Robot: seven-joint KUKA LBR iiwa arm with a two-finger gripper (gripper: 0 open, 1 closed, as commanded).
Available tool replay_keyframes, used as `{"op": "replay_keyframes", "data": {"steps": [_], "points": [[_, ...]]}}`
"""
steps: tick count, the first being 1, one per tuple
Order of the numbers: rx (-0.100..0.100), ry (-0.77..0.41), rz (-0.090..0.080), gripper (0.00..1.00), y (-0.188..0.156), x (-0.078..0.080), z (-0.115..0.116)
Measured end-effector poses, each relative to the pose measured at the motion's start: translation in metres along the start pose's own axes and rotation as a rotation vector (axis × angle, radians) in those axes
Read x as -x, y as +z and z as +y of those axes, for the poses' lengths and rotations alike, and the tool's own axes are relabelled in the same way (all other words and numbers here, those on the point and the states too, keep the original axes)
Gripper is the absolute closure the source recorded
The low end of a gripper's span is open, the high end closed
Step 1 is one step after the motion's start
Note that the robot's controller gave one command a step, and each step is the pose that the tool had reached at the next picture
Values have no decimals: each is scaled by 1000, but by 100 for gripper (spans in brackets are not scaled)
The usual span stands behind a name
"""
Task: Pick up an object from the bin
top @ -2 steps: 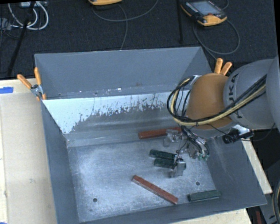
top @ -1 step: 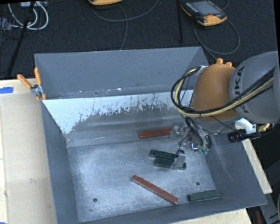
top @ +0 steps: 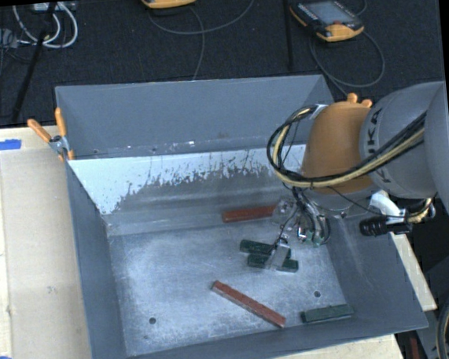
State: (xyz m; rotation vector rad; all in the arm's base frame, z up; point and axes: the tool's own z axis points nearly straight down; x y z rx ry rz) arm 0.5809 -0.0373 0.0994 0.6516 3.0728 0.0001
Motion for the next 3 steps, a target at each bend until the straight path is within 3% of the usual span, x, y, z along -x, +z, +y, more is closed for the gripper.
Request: {"op": "replay_keyframes", "data": {"steps": [1, 2, 3], "points": [[-1, 160, 6, 0, 30, 4, 4], [-2, 155, 3, 0, 29, 4, 4], [2, 154, -2, 100, 27, 5, 5]]}}
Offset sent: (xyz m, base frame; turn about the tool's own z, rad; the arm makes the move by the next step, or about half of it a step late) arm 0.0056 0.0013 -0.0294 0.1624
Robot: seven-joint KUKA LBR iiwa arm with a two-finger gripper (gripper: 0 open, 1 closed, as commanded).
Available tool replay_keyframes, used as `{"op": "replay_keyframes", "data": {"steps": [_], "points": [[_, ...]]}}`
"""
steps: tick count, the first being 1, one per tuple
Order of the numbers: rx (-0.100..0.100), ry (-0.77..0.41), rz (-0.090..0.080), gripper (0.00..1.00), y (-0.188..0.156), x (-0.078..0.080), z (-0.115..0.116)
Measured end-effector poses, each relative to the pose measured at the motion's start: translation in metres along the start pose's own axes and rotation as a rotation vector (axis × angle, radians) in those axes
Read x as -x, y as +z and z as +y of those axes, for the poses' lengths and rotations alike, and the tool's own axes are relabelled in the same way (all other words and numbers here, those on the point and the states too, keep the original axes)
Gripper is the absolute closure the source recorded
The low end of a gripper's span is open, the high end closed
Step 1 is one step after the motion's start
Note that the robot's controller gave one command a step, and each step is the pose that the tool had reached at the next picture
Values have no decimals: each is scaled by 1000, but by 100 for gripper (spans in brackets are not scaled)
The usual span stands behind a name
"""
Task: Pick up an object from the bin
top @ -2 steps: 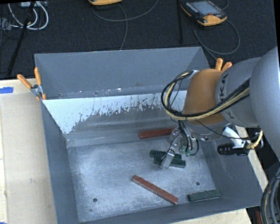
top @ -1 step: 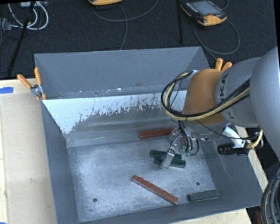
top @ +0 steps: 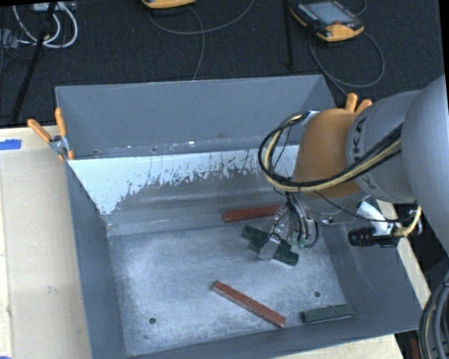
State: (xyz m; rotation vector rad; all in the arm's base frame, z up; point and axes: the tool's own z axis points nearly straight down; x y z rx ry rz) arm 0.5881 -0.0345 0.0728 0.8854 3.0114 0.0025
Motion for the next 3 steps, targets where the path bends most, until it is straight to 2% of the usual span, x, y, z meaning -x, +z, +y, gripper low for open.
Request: {"op": "replay_keyframes", "data": {"steps": [1, 2, 3], "points": [[-1, -5, -2, 100, -3, 1, 1], [-1, -8, 0, 100, -28, 2, 1], [1, -14, -3, 100, -105, 3, 2]]}}
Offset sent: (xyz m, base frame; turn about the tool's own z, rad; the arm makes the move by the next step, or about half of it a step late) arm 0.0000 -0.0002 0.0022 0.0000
